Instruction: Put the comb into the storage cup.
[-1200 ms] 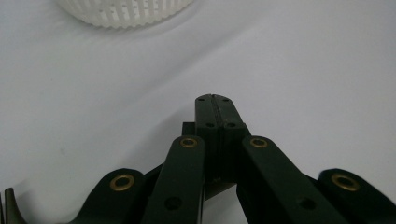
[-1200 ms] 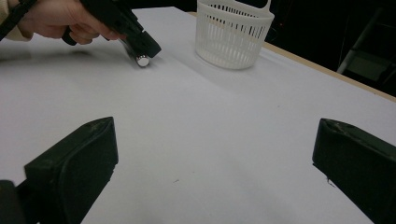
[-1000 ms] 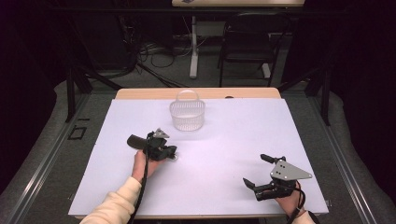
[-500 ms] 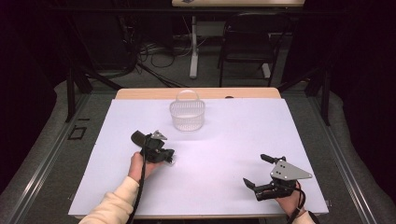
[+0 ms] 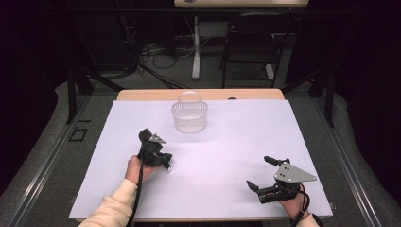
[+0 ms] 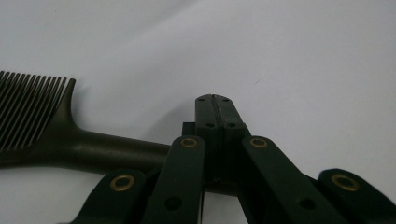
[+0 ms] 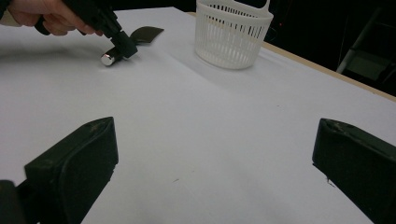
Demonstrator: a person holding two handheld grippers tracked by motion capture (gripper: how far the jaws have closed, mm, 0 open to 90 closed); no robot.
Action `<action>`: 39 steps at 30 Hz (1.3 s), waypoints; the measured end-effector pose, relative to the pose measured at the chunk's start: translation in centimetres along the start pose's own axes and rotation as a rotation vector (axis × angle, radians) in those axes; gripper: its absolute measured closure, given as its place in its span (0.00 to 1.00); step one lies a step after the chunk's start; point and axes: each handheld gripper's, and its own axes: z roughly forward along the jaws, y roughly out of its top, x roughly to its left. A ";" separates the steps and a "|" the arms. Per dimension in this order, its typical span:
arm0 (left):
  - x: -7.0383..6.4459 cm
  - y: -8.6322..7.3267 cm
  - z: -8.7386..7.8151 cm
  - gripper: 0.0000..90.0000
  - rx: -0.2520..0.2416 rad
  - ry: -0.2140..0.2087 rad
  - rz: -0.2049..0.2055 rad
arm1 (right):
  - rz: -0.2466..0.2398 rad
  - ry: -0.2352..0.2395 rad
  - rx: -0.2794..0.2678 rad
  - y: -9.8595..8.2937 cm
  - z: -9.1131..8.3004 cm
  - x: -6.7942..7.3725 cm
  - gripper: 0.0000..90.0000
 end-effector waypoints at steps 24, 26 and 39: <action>0.8 -0.4 -0.8 1.00 0.032 0.037 -0.031 | 0.003 0.001 0.000 0.0 -0.1 0.0 0.00; 0.8 -0.5 -0.9 1.00 0.031 0.038 -0.027 | 0.000 0.001 -0.001 0.0 -0.1 0.0 0.00; 1.1 -0.6 -1.2 1.00 0.042 0.043 -0.027 | 0.002 0.004 -0.003 0.0 -0.1 0.1 0.00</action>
